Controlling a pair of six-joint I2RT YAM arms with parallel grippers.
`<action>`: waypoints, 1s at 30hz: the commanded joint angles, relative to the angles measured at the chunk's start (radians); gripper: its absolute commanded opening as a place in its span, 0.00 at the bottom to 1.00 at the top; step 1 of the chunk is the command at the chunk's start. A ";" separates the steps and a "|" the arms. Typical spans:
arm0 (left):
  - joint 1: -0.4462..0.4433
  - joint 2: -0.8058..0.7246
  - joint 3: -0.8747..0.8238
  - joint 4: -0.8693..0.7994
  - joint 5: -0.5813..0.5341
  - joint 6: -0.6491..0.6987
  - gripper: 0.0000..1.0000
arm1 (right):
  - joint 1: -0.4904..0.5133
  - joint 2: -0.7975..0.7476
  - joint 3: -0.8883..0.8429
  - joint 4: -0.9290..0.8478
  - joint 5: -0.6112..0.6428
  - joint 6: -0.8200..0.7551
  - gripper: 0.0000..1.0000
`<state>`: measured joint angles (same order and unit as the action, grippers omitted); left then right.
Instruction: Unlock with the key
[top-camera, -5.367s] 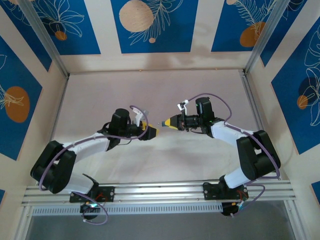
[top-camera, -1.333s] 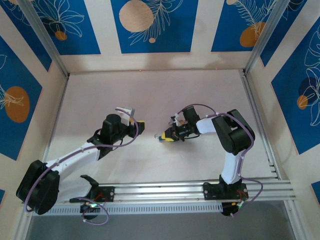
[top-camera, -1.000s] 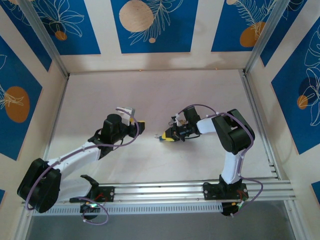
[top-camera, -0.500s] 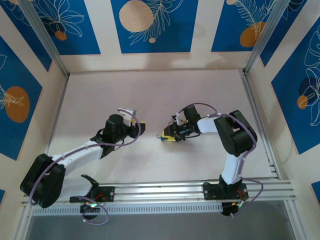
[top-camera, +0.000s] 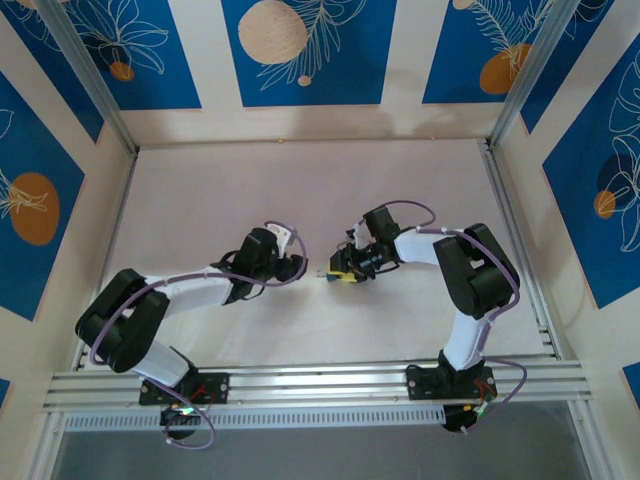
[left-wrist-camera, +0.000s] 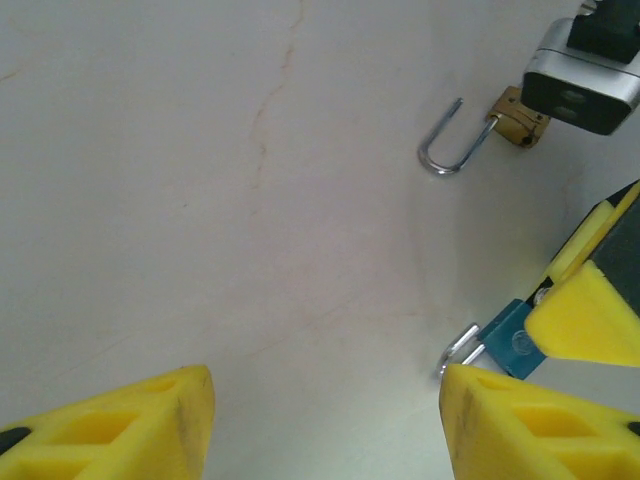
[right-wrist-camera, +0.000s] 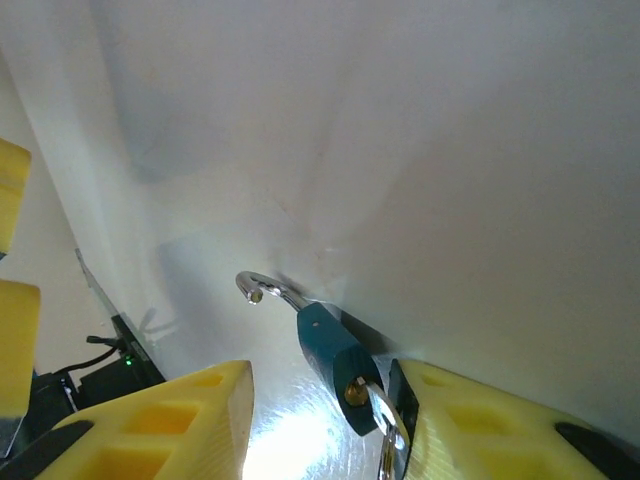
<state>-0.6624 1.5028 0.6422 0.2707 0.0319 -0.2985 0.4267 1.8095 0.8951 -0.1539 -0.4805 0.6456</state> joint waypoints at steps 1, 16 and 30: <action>-0.007 0.008 0.025 -0.007 -0.020 -0.015 0.61 | -0.007 -0.036 0.004 -0.113 0.103 -0.034 0.43; -0.006 -0.140 0.034 -0.122 -0.157 0.086 0.65 | -0.024 -0.191 -0.042 -0.196 0.167 -0.061 0.44; -0.011 -0.392 0.207 -0.322 -0.872 0.314 1.00 | 0.063 -0.694 0.024 -0.040 0.672 -0.266 0.99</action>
<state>-0.6662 1.1316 0.8028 -0.0059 -0.5728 -0.0792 0.4507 1.1744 0.9085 -0.2836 -0.0051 0.4805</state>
